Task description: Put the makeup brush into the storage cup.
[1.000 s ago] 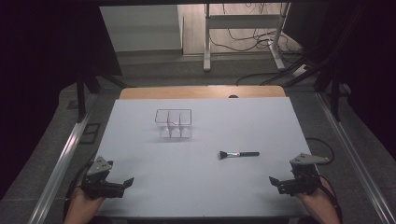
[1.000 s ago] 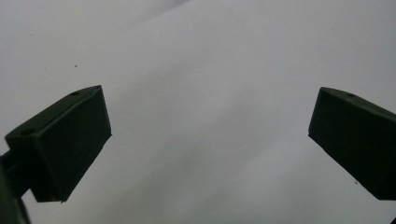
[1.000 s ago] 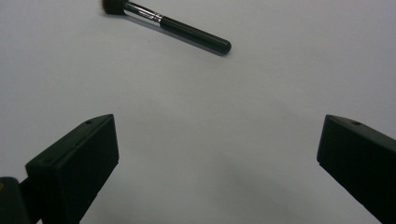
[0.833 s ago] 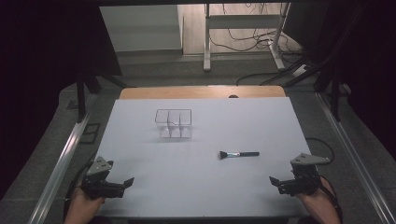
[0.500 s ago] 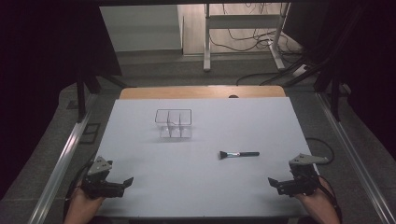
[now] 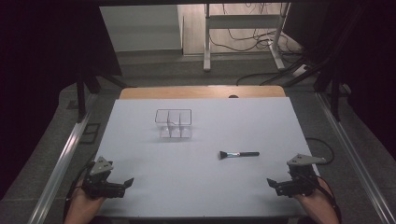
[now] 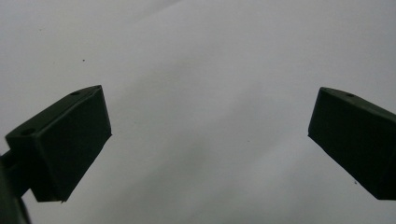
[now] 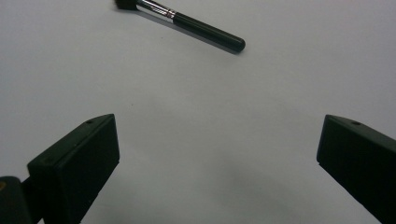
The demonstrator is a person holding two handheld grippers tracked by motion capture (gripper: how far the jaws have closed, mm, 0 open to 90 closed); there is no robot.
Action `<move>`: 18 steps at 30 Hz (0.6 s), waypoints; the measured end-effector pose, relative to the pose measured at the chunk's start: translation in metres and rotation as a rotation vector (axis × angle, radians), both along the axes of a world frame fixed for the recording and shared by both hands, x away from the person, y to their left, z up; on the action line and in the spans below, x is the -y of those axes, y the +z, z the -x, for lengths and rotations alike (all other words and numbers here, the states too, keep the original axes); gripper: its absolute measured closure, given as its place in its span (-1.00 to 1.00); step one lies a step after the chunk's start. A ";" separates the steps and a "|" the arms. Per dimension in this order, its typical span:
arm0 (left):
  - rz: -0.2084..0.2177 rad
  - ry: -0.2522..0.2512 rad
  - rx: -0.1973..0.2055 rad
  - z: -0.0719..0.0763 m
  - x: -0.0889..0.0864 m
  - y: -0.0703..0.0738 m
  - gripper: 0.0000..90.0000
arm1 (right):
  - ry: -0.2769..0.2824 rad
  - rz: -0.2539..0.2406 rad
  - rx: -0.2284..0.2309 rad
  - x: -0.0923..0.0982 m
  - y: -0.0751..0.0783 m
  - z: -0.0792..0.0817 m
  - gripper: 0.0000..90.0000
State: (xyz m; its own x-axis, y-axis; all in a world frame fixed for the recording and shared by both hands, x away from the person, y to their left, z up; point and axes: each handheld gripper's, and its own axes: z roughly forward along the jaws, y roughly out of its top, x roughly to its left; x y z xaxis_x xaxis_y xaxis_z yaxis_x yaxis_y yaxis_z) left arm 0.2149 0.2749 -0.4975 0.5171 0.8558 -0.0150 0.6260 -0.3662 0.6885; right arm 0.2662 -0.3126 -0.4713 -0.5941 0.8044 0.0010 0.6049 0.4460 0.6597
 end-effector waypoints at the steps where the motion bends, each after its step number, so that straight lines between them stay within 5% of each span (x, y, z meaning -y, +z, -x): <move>1: -0.001 -0.001 0.000 0.000 0.000 0.000 -1.00 | 0.003 0.000 0.006 0.000 0.000 0.000 -1.00; 18: -0.021 -0.002 -0.002 0.000 0.001 0.000 -1.00 | 0.043 0.021 0.014 -0.009 0.004 -0.010 -1.00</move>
